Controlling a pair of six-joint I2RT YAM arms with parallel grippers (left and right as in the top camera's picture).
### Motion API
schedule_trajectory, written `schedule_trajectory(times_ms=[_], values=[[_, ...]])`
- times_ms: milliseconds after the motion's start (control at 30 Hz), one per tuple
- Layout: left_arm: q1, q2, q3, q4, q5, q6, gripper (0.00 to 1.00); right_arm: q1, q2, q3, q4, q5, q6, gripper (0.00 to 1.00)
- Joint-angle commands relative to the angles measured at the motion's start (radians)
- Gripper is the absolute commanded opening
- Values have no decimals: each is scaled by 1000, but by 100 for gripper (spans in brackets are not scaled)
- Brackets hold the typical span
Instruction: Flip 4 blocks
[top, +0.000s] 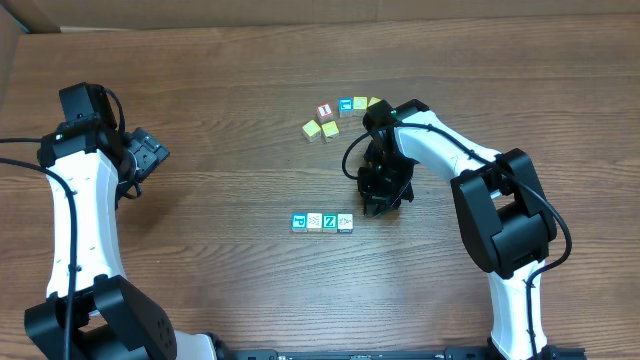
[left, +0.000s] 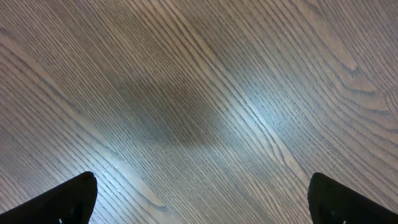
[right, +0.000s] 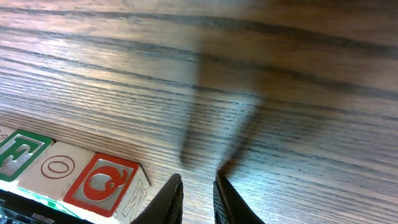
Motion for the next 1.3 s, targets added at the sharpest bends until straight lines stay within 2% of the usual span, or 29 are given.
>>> schedule_trajectory(times_ms=[0,633,967,1000,1100,1200,1267], values=[[3,-5,10,1,-6,-2,100,-1,-20,-6,6,11,1,20],[3,-5,10,26,8,-17,100,-1,-20,-6,-6,-15,0,20],[3,-5,10,103,19,-18,100,-1,-20,-6,11,-15,0,26],[3,-5,10,114,58,-39,100,-1,-20,-6,13,-15,0,26],[3,-5,10,94,322,-68,100,-1,-20,-6,14,-15,1,26],[3,-5,10,92,423,-82,100,-1,-20,-6,11,-15,0,27],[3,-5,10,61,491,-55,100,-1,-20,-6,13,-15,0,33]])
